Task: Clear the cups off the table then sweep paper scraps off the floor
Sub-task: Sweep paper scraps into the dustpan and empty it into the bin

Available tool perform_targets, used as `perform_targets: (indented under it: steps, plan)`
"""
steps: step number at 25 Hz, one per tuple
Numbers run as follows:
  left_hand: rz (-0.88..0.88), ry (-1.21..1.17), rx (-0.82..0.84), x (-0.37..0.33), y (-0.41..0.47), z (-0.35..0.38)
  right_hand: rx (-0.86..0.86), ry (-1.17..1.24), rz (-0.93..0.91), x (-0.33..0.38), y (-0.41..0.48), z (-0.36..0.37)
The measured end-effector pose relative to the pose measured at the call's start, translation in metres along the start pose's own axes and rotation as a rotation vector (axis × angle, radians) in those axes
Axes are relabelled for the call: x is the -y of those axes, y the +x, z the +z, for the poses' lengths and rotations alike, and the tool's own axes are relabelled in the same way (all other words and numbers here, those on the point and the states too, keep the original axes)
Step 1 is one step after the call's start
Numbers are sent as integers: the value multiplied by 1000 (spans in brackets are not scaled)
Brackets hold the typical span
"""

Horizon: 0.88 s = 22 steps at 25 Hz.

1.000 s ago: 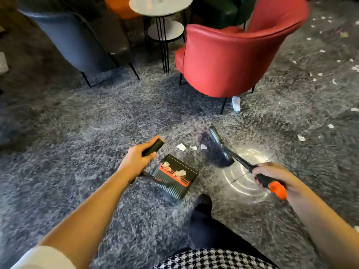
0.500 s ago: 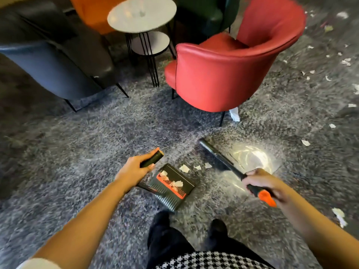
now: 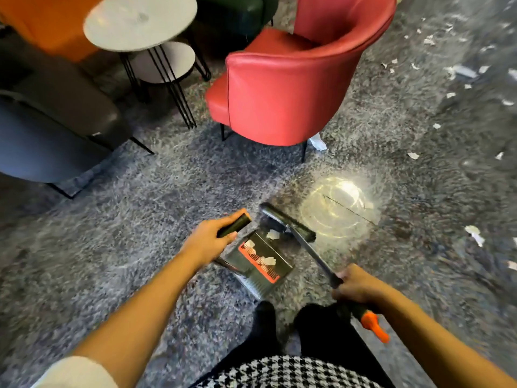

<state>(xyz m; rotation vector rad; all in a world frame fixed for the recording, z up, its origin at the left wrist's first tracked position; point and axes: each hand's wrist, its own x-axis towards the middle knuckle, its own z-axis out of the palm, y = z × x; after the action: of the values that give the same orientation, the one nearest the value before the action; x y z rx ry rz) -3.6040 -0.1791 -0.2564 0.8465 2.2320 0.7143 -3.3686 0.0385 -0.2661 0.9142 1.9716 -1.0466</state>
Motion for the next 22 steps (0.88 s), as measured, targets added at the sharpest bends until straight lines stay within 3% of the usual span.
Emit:
perform_targets:
  steps: [4,13,22]
  plan:
    - [14,2,-3,5,10,-8,55,103,-45,6,-27,4]
    - [25,-66,21,6,7,-6,107,554,92,-16,-75,-20]
    - [146,-67,37,-36,47,6,-162,720,149,-40,-77,-42]
